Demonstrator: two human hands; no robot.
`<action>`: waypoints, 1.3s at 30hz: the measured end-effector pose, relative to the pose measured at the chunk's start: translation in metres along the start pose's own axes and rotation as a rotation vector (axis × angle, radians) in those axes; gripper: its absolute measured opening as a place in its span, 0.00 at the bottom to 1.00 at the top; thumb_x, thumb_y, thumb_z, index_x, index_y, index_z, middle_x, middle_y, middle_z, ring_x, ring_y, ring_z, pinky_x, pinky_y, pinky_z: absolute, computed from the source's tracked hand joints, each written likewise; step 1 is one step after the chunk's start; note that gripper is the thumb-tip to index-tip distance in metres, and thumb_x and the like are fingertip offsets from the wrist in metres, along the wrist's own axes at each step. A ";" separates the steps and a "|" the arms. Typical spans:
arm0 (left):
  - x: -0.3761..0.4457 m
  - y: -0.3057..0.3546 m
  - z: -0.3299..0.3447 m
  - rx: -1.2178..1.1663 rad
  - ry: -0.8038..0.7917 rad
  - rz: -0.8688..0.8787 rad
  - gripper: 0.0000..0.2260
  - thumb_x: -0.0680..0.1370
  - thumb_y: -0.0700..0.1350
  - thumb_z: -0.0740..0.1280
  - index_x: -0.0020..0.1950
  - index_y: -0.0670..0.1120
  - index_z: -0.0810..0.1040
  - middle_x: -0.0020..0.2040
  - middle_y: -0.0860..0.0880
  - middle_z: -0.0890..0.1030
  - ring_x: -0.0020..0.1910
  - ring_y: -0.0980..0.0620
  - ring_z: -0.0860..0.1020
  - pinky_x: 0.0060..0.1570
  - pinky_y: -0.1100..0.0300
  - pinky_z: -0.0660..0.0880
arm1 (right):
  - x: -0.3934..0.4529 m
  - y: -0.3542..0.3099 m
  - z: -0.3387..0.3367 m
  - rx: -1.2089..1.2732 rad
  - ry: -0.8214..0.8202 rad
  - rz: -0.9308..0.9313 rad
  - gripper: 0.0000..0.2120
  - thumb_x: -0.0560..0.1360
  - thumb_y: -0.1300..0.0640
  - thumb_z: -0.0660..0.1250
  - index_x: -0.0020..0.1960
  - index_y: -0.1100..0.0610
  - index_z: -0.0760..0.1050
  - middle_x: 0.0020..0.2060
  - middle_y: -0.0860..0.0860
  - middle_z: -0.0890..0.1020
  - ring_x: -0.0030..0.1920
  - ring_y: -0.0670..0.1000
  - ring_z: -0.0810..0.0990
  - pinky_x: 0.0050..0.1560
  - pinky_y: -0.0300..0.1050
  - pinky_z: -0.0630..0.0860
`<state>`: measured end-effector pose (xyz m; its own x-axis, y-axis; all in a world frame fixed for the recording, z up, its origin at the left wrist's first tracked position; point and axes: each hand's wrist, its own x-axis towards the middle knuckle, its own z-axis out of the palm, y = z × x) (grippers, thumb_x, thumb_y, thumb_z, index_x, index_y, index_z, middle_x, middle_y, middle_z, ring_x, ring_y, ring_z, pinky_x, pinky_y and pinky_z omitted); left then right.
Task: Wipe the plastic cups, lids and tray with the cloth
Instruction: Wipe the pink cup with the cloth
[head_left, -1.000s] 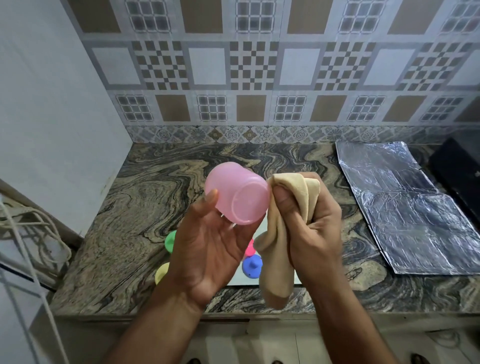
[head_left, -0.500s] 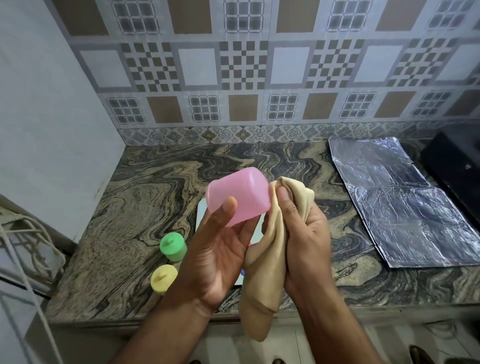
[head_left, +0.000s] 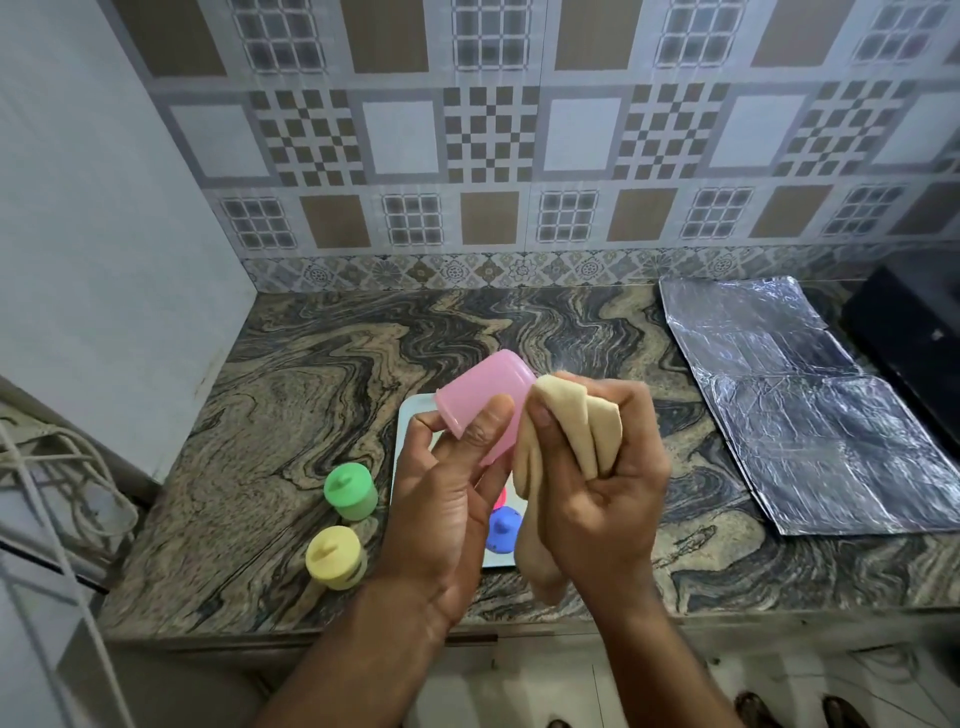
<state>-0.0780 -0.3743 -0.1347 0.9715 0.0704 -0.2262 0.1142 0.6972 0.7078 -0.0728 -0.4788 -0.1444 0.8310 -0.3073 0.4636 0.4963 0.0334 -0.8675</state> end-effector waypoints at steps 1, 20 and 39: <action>0.001 0.000 -0.002 0.062 0.007 0.049 0.29 0.72 0.41 0.79 0.69 0.36 0.73 0.61 0.41 0.86 0.59 0.46 0.86 0.58 0.56 0.83 | 0.001 -0.001 -0.002 -0.045 -0.014 -0.028 0.10 0.77 0.64 0.74 0.52 0.52 0.76 0.43 0.50 0.84 0.38 0.44 0.82 0.41 0.37 0.78; 0.004 0.029 -0.041 0.827 -0.323 0.555 0.31 0.66 0.44 0.84 0.63 0.56 0.73 0.64 0.49 0.81 0.61 0.43 0.83 0.54 0.48 0.83 | 0.060 0.016 -0.023 -0.032 -0.365 0.420 0.07 0.79 0.61 0.74 0.46 0.50 0.84 0.37 0.49 0.84 0.36 0.50 0.80 0.41 0.51 0.77; 0.190 0.036 -0.212 1.783 0.336 -0.050 0.28 0.67 0.49 0.81 0.62 0.49 0.73 0.62 0.43 0.80 0.59 0.39 0.80 0.57 0.46 0.80 | 0.016 0.001 -0.035 -0.084 -0.290 0.398 0.03 0.76 0.56 0.74 0.46 0.55 0.82 0.35 0.47 0.82 0.34 0.45 0.79 0.31 0.40 0.79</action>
<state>0.0669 -0.1851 -0.2941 0.9078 0.3583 -0.2182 0.4191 -0.7969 0.4351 -0.0675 -0.5175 -0.1443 0.9934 -0.0091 0.1145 0.1146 0.0138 -0.9933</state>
